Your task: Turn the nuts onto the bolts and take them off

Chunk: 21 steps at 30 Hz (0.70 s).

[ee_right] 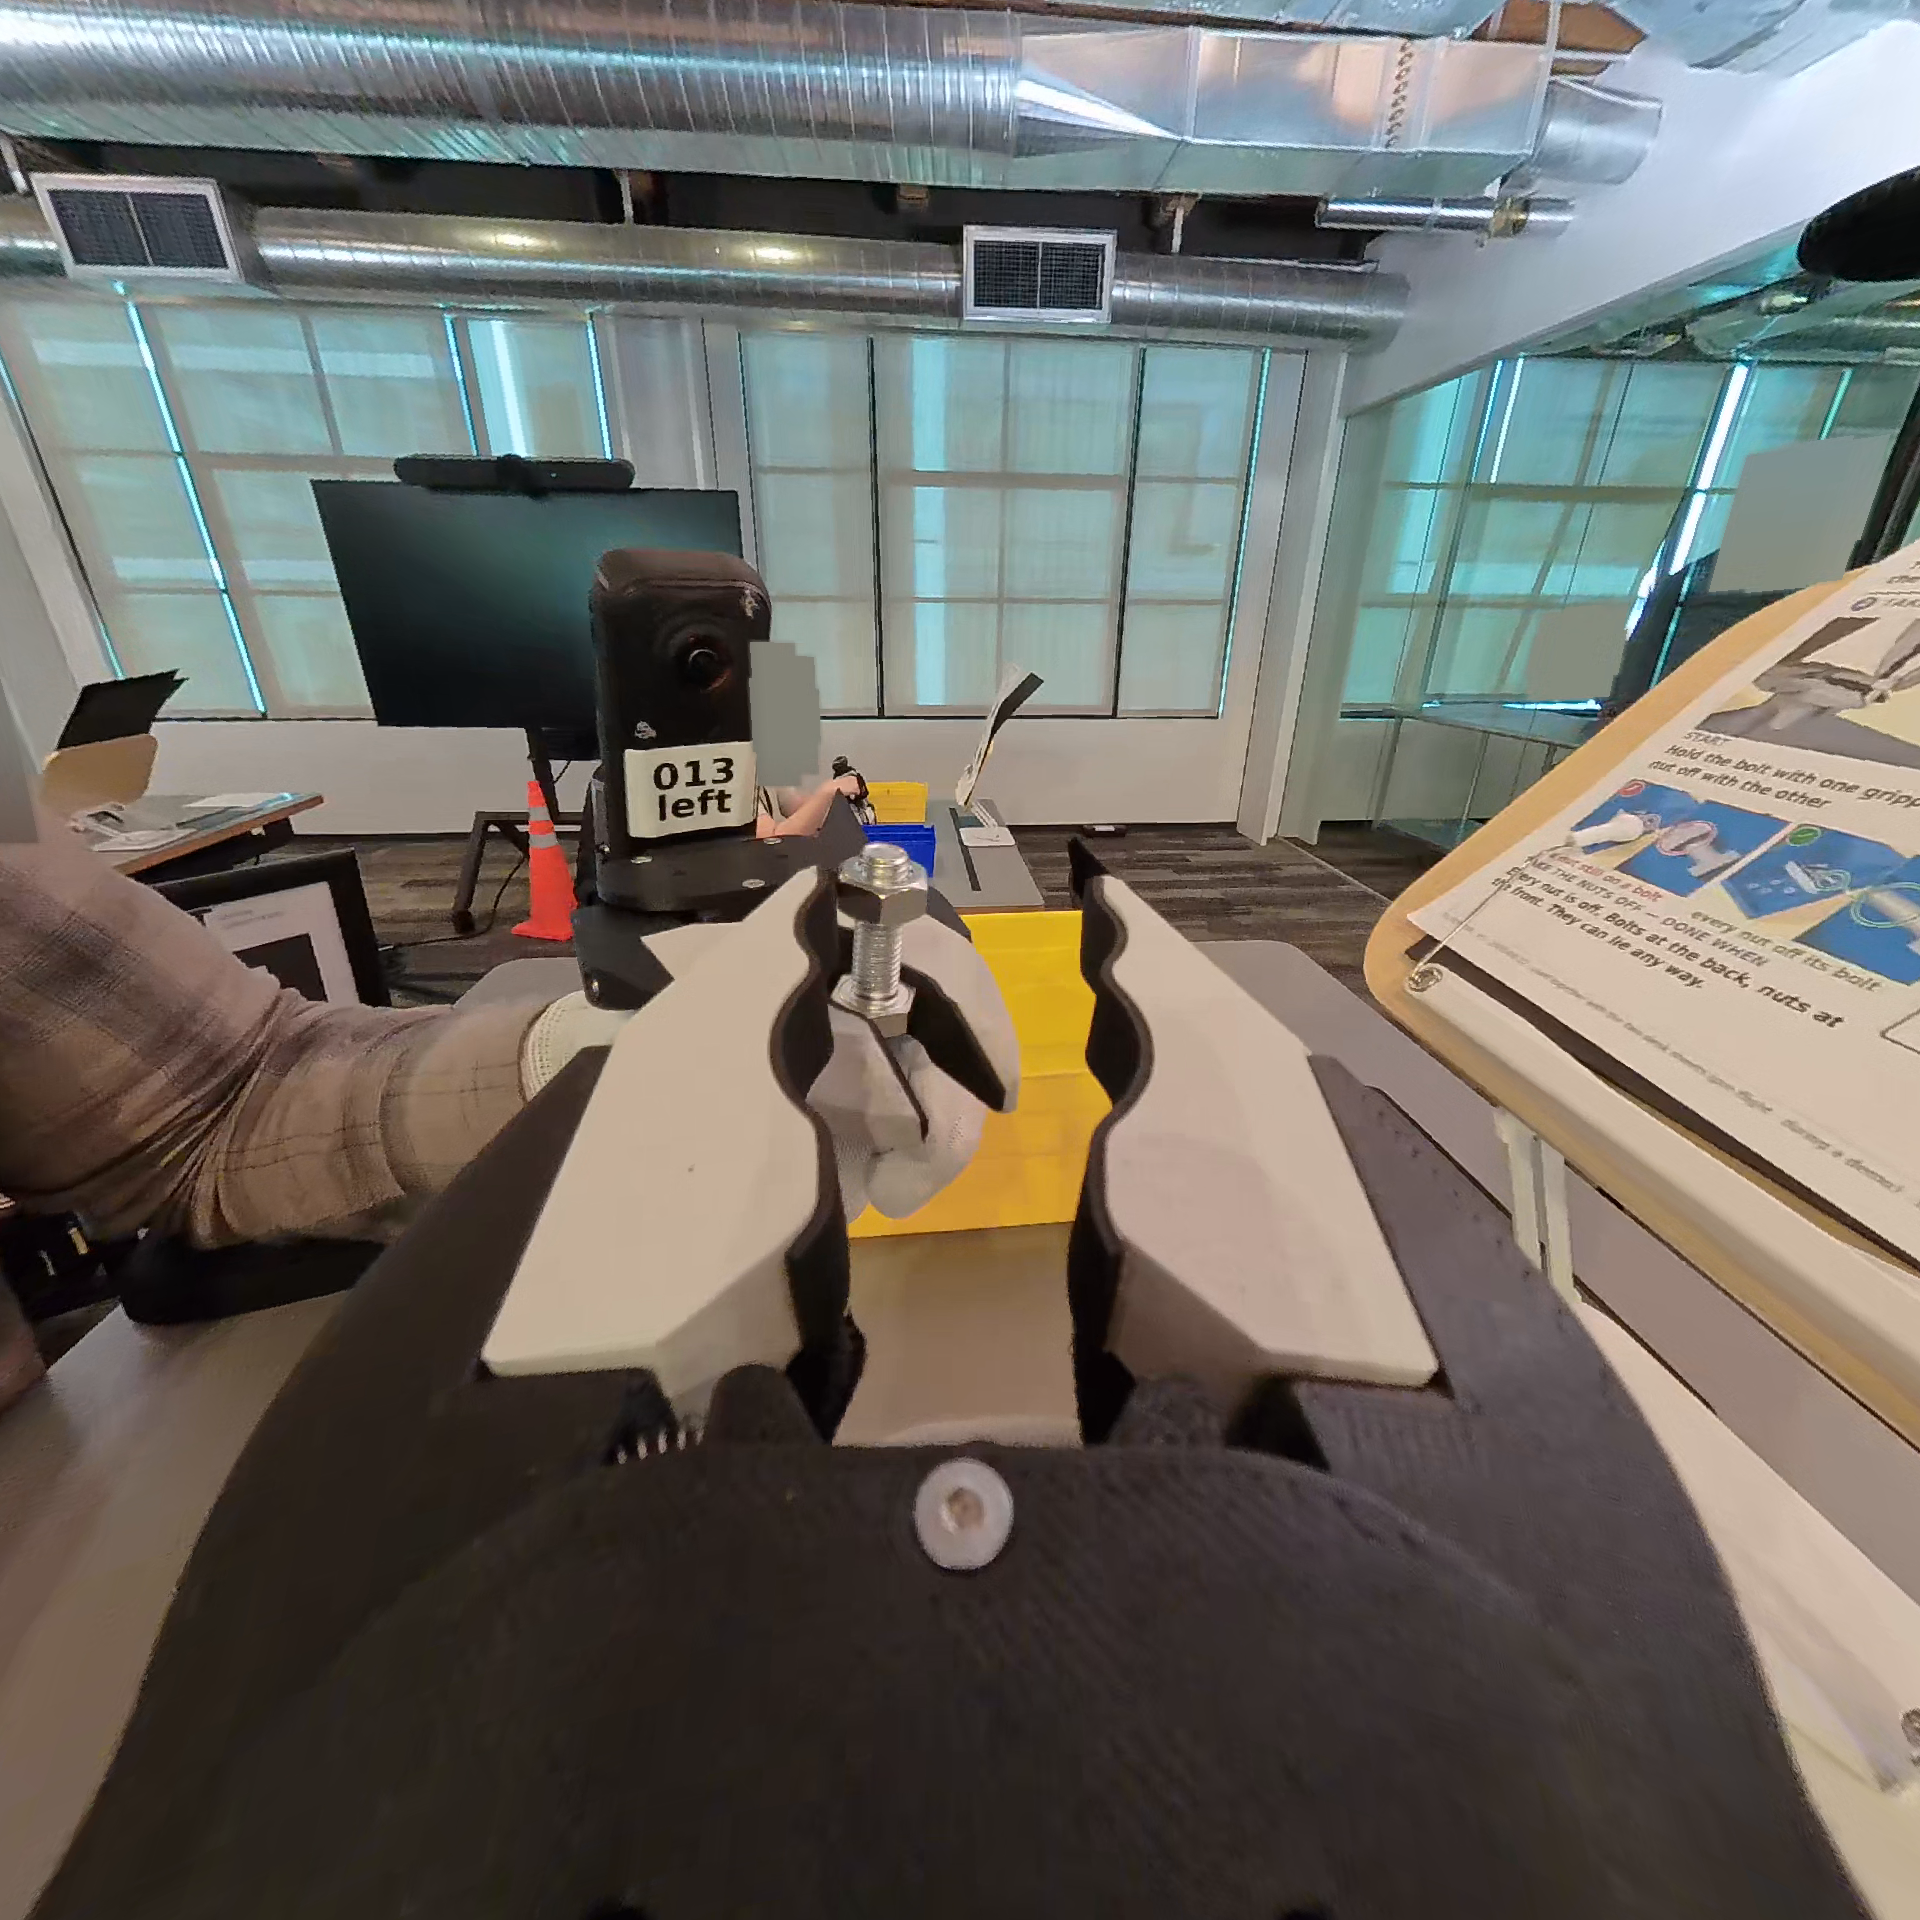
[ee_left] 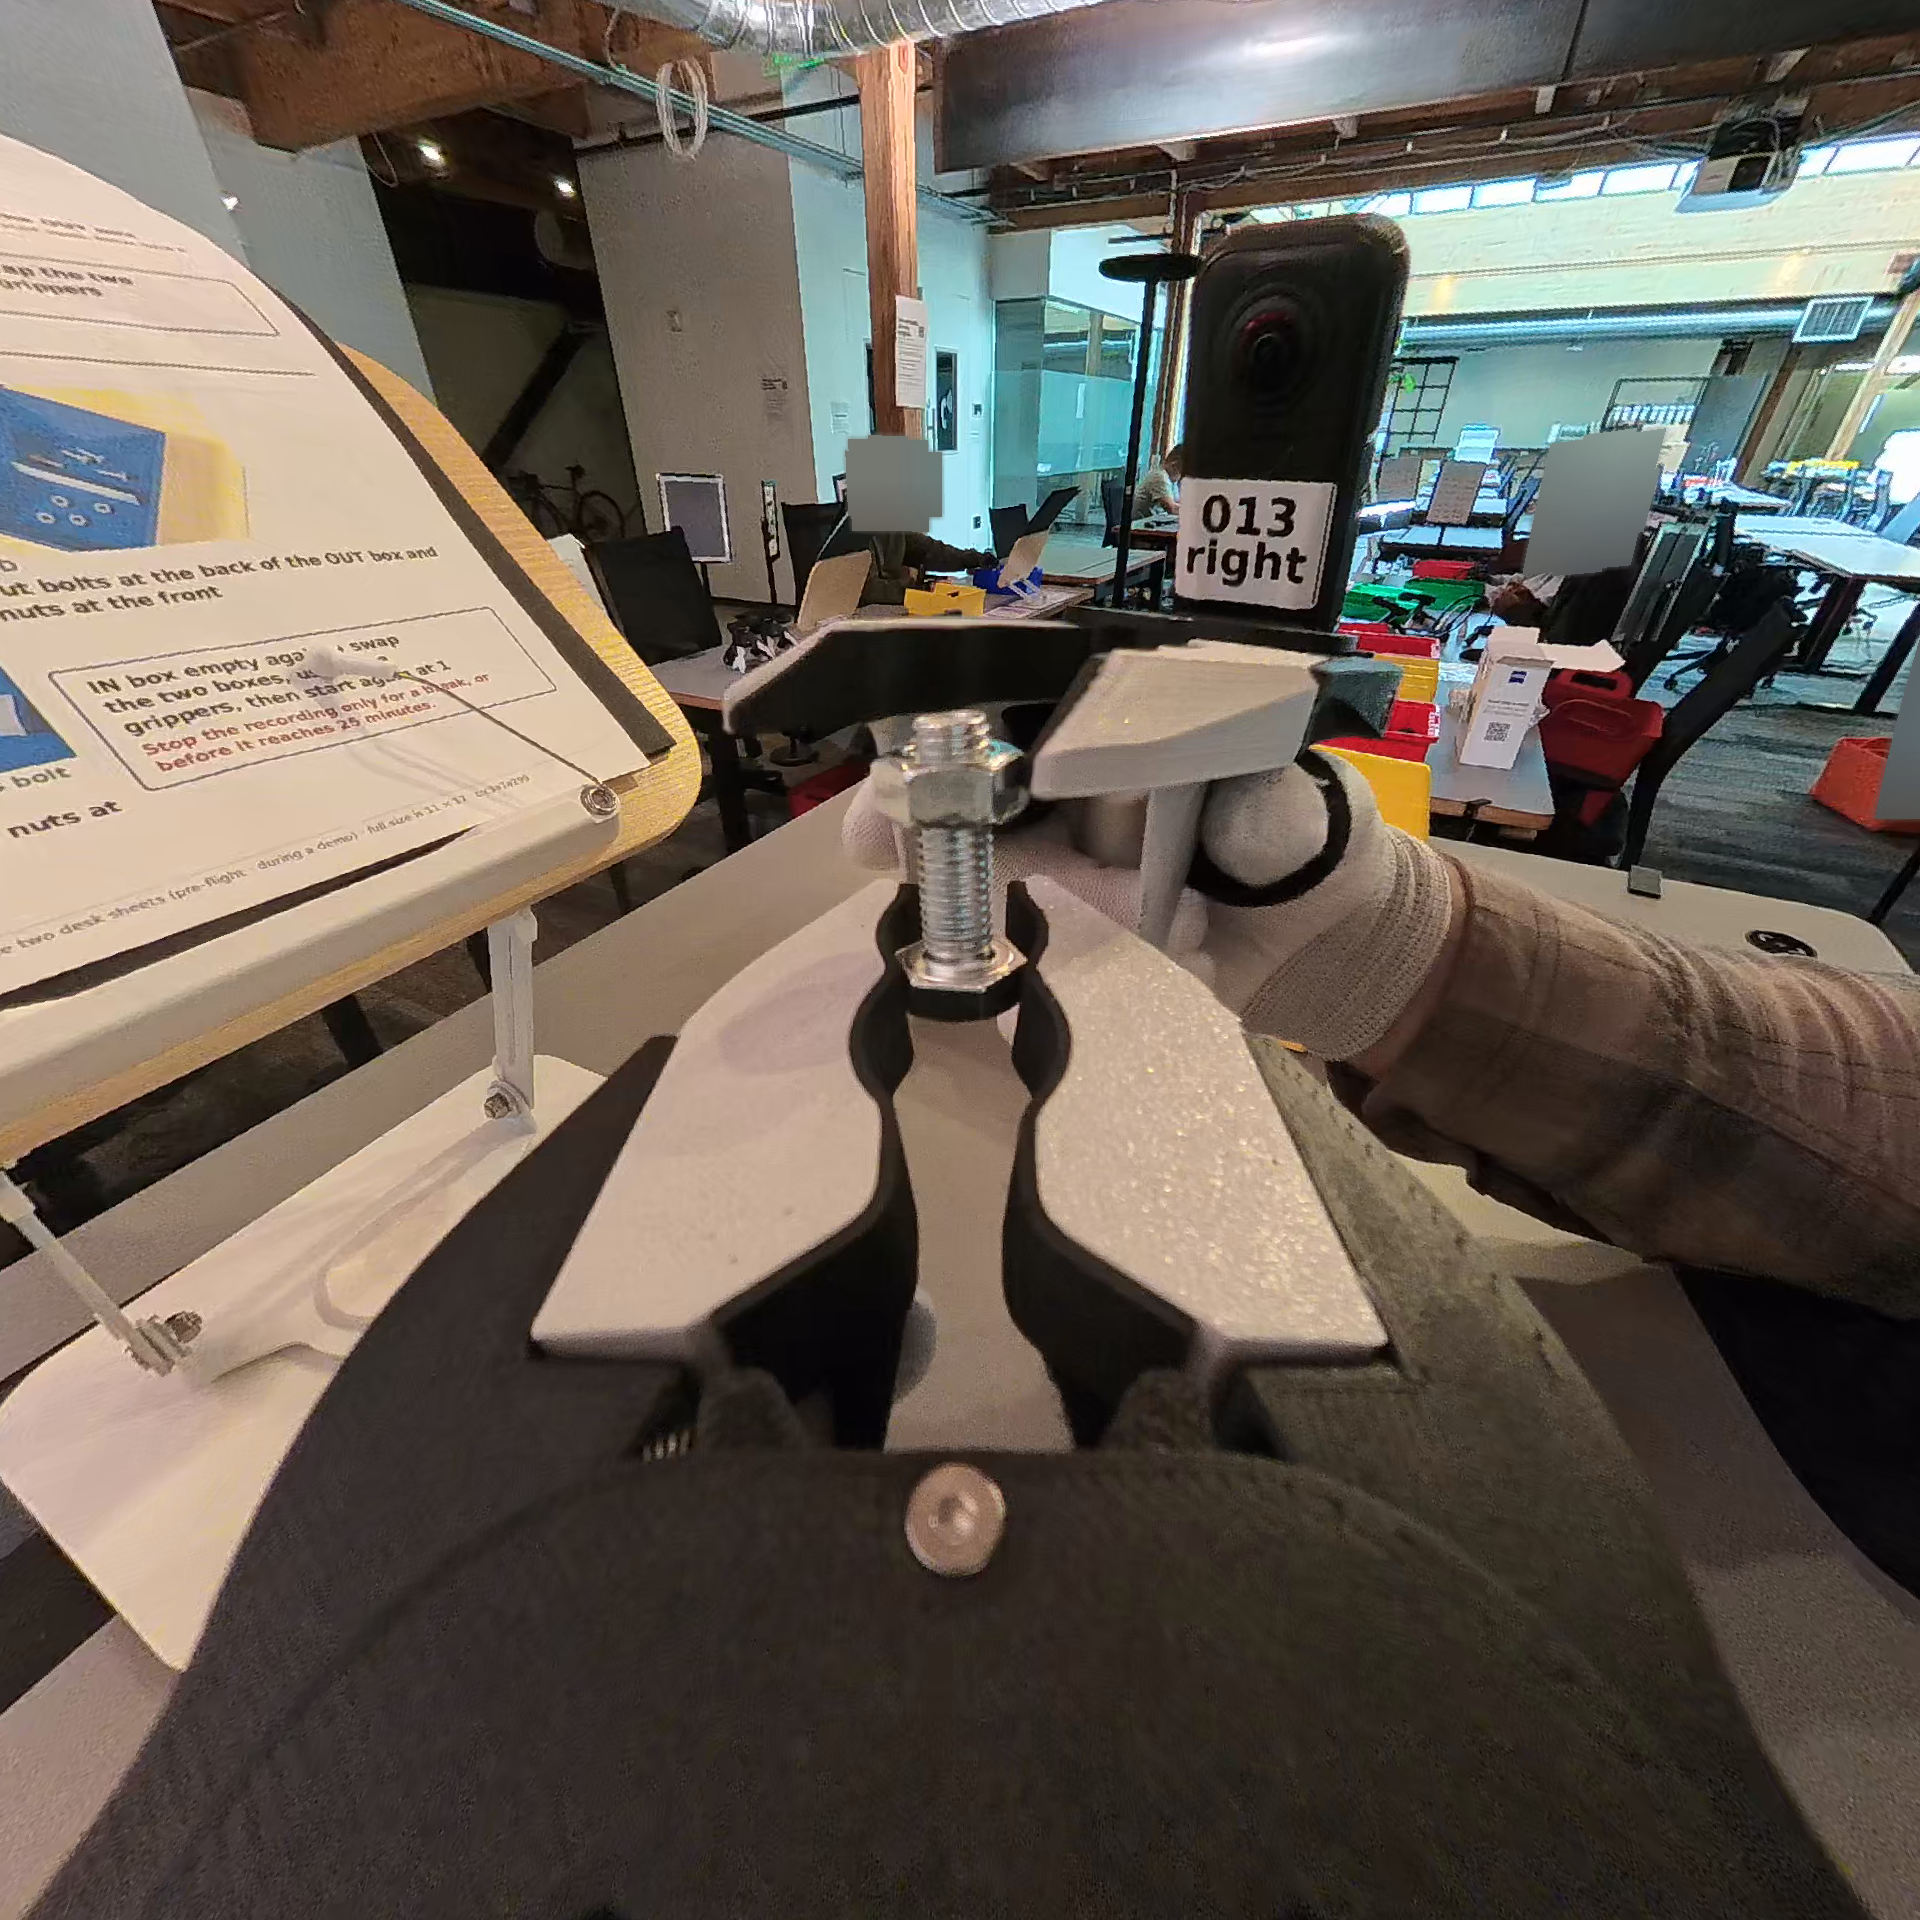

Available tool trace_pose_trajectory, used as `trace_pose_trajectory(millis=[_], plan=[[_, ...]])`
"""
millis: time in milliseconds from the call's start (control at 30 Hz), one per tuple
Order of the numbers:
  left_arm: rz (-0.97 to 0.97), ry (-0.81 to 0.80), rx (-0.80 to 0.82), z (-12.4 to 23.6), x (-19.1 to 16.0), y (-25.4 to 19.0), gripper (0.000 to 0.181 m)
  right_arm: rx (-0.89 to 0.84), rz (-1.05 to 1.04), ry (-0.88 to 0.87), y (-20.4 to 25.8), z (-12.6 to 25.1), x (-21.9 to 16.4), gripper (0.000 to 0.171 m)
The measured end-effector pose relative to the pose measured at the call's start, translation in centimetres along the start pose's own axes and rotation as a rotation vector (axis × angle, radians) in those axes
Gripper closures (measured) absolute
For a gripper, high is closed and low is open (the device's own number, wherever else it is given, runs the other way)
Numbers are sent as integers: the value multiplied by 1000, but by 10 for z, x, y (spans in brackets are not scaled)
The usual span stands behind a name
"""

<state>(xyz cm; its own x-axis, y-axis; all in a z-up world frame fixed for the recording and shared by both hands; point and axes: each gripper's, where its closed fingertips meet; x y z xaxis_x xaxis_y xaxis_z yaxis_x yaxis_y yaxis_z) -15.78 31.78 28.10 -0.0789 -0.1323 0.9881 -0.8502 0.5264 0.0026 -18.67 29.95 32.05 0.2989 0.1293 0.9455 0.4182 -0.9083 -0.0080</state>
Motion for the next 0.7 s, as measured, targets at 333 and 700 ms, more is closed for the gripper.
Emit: trace_pose_trajectory(millis=[333,700], plan=[[2,-6,2,1,1,0,165,-63,1,-21,-16,12,7,130],[0,-6,7,1,0,1,165,-36,41,35,-6,5,2,126]])
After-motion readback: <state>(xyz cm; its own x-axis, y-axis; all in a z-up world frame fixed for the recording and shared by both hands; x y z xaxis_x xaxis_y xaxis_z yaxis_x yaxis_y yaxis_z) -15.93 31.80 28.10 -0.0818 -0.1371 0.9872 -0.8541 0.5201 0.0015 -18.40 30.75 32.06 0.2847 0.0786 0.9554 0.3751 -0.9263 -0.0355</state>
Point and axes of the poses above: each gripper's, where its closed fingertips meet, z back along the fingers, x out of its top, y = z × x across the jaws, and after that the axes turned 9 degrees about -y, right-handed
